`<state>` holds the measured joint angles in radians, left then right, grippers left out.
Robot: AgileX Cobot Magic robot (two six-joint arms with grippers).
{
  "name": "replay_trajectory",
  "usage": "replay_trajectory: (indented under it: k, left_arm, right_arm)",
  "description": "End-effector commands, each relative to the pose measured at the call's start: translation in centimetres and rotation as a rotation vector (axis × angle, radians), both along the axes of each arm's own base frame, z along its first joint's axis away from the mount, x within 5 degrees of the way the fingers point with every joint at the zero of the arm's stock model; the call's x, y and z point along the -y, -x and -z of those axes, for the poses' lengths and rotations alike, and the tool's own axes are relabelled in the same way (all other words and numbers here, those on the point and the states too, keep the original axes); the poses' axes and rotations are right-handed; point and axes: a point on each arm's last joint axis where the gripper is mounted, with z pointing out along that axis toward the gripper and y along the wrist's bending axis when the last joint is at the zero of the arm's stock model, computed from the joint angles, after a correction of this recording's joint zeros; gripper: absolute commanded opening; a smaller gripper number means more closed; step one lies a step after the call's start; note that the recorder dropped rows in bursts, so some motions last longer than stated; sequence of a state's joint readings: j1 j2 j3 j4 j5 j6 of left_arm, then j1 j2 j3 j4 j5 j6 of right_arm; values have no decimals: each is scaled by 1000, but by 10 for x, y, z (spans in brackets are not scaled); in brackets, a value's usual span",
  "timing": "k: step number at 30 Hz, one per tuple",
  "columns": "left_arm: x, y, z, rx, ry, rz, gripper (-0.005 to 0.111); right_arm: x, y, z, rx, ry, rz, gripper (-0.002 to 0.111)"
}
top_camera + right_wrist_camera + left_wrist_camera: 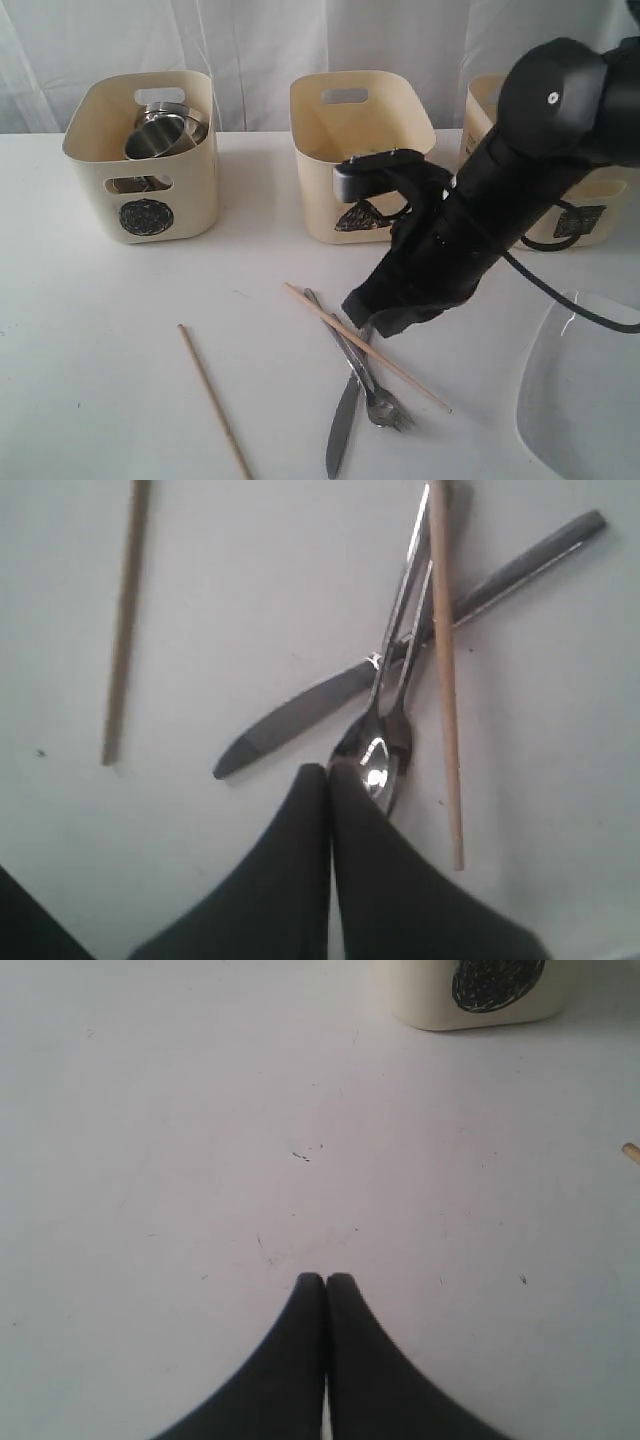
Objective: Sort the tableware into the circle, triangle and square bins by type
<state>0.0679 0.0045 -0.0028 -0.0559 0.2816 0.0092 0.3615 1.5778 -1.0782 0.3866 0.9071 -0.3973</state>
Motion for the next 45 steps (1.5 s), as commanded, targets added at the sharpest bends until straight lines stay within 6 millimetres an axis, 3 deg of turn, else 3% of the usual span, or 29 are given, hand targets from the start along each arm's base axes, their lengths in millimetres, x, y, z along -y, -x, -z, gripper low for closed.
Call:
replay_trajectory:
  k: [1,5,9,19,32,35,38,39,42,44,45]
  left_arm:
    - [0,0,1,0,9,-4,0]
    - [0,0,1,0,9,-4,0]
    - [0,0,1,0,9,-4,0]
    - [0,0,1,0,9,-4,0]
    - [0,0,1,0,9,-4,0]
    - [0,0,1,0,9,-4,0]
    - [0,0,1,0,9,-4,0]
    - [0,0,1,0,9,-4,0]
    - [0,0,1,0,9,-4,0]
    - [0,0,1,0,9,-4,0]
    - [0,0,1,0,9,-4,0]
  right_arm:
    - [4,-4,20,-56,149,-102,9]
    - [8,-10,36,-66,232,-138,27]
    - [7,-18,47,-50,242,-134,37]
    - [-1,-35,72,3,201,-83,38]
    - [-8,-39,100,-77,162,-33,38]
    - [-8,-39,105,-89,168,-35,32]
    - [-7,-40,105,-79,172,-37,15]
    - [-8,-42,105,-63,169,-32,1]
    - [-8,-44,104,-51,166,-26,0]
    - [-10,-45,93,-62,160,-38,0]
    - [-11,-46,75,-64,150,-54,0]
